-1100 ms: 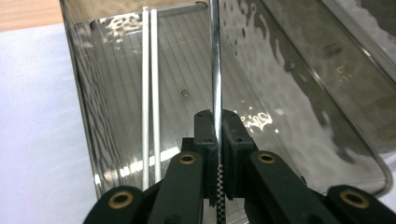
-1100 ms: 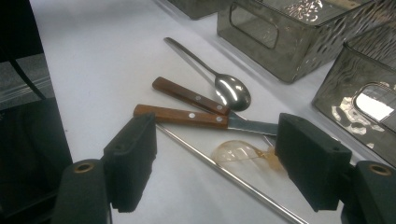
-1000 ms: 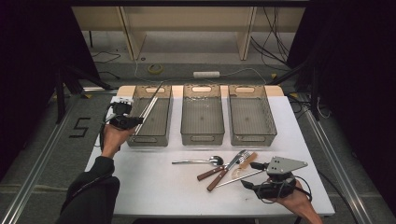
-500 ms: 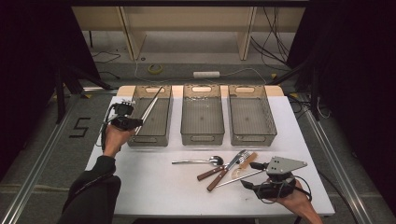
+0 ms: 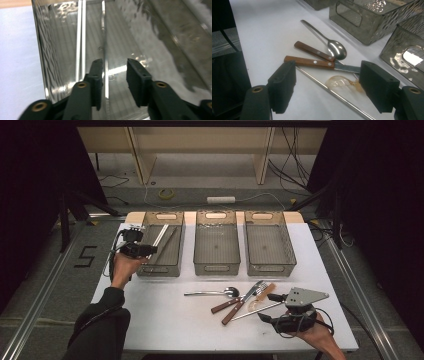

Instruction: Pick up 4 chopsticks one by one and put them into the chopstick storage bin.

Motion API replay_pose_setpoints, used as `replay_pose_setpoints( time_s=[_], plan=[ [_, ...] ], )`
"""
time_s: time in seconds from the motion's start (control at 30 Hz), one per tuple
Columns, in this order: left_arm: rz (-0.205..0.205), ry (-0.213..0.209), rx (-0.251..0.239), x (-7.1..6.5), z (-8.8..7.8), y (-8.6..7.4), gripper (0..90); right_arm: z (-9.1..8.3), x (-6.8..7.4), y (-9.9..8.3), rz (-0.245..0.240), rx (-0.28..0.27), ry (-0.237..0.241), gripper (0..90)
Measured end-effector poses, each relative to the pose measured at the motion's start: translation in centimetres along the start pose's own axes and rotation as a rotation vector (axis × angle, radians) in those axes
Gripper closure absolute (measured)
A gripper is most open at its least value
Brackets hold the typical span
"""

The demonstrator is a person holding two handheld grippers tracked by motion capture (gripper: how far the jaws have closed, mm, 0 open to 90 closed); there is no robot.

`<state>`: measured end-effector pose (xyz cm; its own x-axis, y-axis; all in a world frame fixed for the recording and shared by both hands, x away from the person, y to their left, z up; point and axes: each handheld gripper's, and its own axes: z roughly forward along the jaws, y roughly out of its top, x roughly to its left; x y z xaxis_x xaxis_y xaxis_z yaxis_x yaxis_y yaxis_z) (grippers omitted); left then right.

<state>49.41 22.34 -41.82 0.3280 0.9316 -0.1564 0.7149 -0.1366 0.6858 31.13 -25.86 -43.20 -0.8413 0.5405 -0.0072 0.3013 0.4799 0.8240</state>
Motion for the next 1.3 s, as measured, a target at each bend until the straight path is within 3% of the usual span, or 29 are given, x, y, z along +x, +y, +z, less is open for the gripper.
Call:
replay_pose_setpoints(
  time_s=[0.13, 0.27, 0.47, 0.57, 0.7, 0.97, 1.3],
  plan=[
    [-0.001, -0.043, -0.031, -0.7, -1.1, -0.3, 48.9, 0.0, -0.2, 0.1, -0.009, 0.019, -0.007, 30.9],
    [0.006, -0.090, -0.077, -1.6, -2.5, -1.2, 37.2, 0.1, -0.7, 0.4, -0.037, 0.073, -0.005, 30.7],
    [0.049, -0.168, -0.157, -3.1, -4.5, -3.0, 30.9, 0.6, -1.7, 0.9, -0.087, 0.206, 0.014, 30.8],
    [0.096, -0.184, -0.167, -4.1, -5.0, -3.8, 27.8, 0.9, -2.4, 1.3, -0.120, 0.284, 0.018, 31.6],
    [0.111, -0.240, -0.197, -5.4, -5.8, -4.9, 25.3, 1.5, -3.2, 1.6, -0.165, 0.378, 0.045, 34.4],
    [0.183, -0.275, -0.231, -7.9, -6.7, -7.4, 23.3, 3.9, -4.2, 1.9, -0.213, 0.532, 0.112, 38.5],
    [0.214, -0.285, -0.252, -9.2, -7.1, -9.3, 20.6, 5.5, -4.9, 2.0, -0.228, 0.630, 0.162, 44.5]
  ],
)
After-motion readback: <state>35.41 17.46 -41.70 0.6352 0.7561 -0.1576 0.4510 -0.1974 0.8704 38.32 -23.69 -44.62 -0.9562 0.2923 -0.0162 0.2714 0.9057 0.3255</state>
